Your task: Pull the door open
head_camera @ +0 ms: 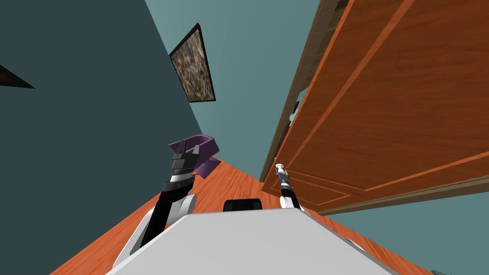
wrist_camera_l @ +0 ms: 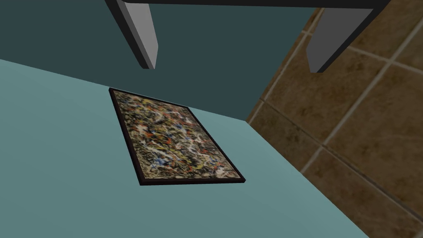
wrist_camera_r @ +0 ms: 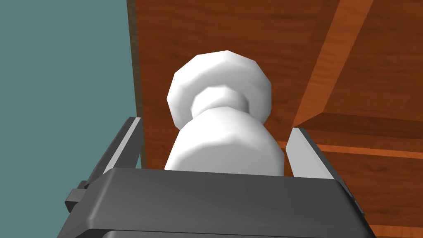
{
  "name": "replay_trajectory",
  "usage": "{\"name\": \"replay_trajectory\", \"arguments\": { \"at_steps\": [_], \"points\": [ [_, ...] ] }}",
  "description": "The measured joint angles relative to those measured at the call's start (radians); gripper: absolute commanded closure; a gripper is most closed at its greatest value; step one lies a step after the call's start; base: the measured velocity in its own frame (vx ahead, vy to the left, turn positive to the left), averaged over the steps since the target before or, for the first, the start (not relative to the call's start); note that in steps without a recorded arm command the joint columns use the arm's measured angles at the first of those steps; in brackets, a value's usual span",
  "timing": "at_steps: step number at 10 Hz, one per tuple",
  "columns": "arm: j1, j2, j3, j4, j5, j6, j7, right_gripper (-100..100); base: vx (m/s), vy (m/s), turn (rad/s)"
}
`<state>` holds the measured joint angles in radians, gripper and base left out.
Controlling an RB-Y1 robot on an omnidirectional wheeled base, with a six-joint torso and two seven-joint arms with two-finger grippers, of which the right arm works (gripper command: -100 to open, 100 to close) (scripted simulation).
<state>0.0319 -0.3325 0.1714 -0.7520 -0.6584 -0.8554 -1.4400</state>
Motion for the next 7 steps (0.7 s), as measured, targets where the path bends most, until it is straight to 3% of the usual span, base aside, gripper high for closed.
{"name": "replay_trajectory", "arguments": {
  "at_steps": [5,7],
  "points": [
    [0.003,0.002,0.001,0.0,0.001,0.006,0.005,100,-0.022,0.002,0.003],
    [0.006,-0.009,0.007,-0.004,0.002,0.003,-0.005,100,-0.175,-0.012,0.12]
  ]
}}
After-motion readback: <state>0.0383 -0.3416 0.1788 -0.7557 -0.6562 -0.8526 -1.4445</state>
